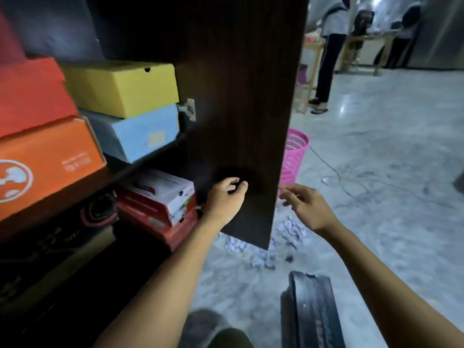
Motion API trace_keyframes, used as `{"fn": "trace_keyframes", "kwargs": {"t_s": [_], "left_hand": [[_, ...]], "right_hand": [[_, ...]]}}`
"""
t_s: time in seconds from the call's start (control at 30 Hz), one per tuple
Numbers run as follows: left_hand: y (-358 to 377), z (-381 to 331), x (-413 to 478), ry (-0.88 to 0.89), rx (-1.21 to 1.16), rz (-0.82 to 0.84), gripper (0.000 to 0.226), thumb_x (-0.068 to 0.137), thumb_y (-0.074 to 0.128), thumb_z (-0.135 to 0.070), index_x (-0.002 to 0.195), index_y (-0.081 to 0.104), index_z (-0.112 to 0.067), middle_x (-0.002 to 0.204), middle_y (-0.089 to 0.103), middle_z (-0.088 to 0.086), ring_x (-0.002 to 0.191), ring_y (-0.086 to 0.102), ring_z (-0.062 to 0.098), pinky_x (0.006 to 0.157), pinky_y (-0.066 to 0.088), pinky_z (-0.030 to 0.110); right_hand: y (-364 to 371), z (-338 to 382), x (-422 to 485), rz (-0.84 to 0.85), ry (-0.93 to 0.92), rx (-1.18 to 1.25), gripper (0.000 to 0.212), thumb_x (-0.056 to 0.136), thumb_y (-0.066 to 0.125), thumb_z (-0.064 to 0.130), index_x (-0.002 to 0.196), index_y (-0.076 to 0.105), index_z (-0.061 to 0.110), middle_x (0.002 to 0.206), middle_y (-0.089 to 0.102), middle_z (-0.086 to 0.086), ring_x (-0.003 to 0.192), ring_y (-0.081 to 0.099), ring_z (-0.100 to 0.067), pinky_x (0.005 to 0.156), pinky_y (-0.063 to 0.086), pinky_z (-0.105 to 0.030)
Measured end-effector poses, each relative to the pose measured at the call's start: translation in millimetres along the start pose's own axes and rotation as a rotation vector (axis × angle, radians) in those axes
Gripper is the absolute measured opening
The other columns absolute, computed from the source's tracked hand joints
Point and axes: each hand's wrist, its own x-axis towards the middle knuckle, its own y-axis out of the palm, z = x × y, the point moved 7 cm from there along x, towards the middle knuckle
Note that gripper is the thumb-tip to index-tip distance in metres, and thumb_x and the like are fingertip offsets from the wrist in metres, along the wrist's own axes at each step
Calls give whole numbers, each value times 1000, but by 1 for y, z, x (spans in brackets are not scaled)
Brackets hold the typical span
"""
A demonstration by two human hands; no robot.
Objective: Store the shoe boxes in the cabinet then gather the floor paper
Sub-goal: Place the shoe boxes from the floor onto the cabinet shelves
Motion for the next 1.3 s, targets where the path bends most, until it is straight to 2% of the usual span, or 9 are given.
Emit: {"fn": "trace_keyframes", "kwargs": {"t_s": [0.23, 0.37, 0.5, 0.63, 0.77, 0.83, 0.93, 1.07, 1.3], "left_hand": [[134, 72, -55, -142, -44, 296, 42, 90, 66, -33, 125, 63, -11, 117, 67, 8, 100, 63, 15, 92, 47, 27], [204, 132, -91, -292, -92, 379, 67, 73, 66, -53, 129, 60, -16, 128, 65, 7, 115, 62, 21, 103, 48, 38], [253, 210, -141, -492, 18, 294, 65, 93, 54, -51, 146, 38, -17, 147, 47, 11, 134, 44, 33, 111, 36, 43], [291, 263, -195, -624, -94, 287, 60, 100, 48, -41, 150, 30, -14, 150, 41, 6, 138, 40, 30, 109, 33, 36], [296, 286, -213, -591, -131, 268, 37, 98, 50, -46, 127, 56, -25, 128, 63, -1, 115, 59, 22, 93, 45, 32], [290, 300, -215, -616, -139, 264, 32, 94, 52, -55, 109, 60, -28, 114, 66, -5, 103, 60, 18, 86, 44, 32], [286, 322, -227, -734, -164, 293, 50, 83, 55, -70, 114, 62, -32, 118, 66, -3, 107, 62, 24, 93, 47, 38], [300, 327, -237, -727, -360, 343, 70, 71, 57, -80, 122, 62, -32, 116, 71, -8, 105, 68, 18, 100, 49, 42], [313, 342, -245, -751, -603, 249, 91, 59, 72, -79, 128, 62, -21, 118, 72, 6, 107, 69, 27, 97, 52, 49]], "right_hand": [[-32, -152, -90, -37, 316, -105, 21, 97, 59, 19, 113, 70, 11, 97, 71, -8, 86, 67, -24, 72, 49, -20], [-36, -250, -137, 10, 508, -154, 28, 95, 61, 27, 120, 67, 16, 113, 70, -10, 101, 65, -21, 90, 49, -33], [-18, -333, -181, 85, 734, -128, 55, 98, 57, 32, 147, 42, 12, 149, 44, -15, 136, 45, -26, 108, 36, -34], [11, -364, -209, 92, 768, -95, 68, 100, 51, 31, 155, 17, 9, 157, 30, -14, 138, 41, -29, 111, 33, -37], [34, -379, -229, 33, 674, -8, 35, 97, 50, 24, 130, 58, 17, 117, 70, -10, 104, 66, -24, 92, 51, -35], [36, -388, -243, -52, 715, 112, 32, 92, 58, 33, 118, 69, 18, 101, 75, -1, 92, 70, -16, 89, 55, -33], [41, -393, -266, -67, 794, 281, 17, 92, 65, 35, 94, 76, 23, 88, 76, 8, 81, 69, -8, 74, 55, -18], [57, -400, -279, 10, 878, 406, 33, 91, 61, 49, 105, 76, 23, 97, 77, 5, 94, 72, -15, 88, 56, -32], [68, -388, -273, 83, 810, 485, 37, 96, 53, 51, 120, 69, 28, 110, 74, 4, 100, 71, -14, 93, 54, -34]]}}
